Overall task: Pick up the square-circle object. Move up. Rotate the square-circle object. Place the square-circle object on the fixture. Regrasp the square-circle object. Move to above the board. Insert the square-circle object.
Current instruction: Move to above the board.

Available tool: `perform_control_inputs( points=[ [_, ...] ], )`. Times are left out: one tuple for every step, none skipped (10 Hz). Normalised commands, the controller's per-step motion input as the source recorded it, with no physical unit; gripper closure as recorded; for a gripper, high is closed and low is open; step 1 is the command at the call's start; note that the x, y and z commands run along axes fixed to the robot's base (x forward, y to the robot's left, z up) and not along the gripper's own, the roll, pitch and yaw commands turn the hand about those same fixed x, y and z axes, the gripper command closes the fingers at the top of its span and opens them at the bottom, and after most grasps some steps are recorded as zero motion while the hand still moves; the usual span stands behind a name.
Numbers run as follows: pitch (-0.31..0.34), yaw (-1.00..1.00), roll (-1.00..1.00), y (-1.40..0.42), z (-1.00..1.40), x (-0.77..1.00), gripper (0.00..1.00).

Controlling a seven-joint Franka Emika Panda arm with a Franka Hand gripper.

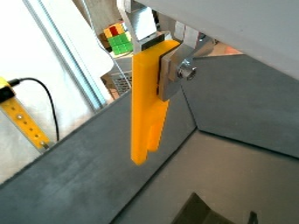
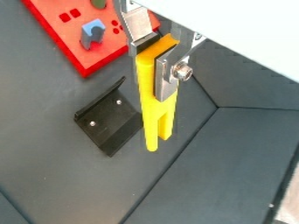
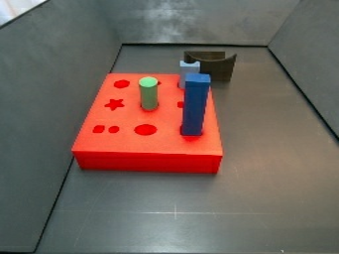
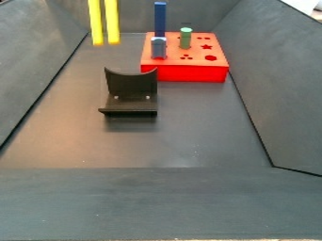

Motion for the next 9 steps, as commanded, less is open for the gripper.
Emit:
perform_control_inputs(
  points=[
    [0.133, 0.03, -0.1, 0.0, 0.29, 0.03, 1.0],
    [0.061, 1.0, -0.32, -1.0, 0.09, -0.6, 1.0],
    [0.05, 1.0, -0.31, -1.0, 0.07, -0.6, 1.0],
    [0.025, 1.0, -0.3, -1.0, 0.08, -0.61, 1.0],
    [-0.002, 1.0, -0.31, -1.0, 0.07, -0.61, 1.0],
    [-0.015, 1.0, -0.3, -1.0, 0.07, -0.61, 1.0],
    [-0.043, 1.0, -0.29, -1.0, 0.08, -0.63, 1.0],
    [-0.067, 1.0, -0.28, -1.0, 0.08, -0.63, 1.0],
    [-0.086, 1.0, -0.27, -1.0, 0.08, -0.64, 1.0]
  ],
)
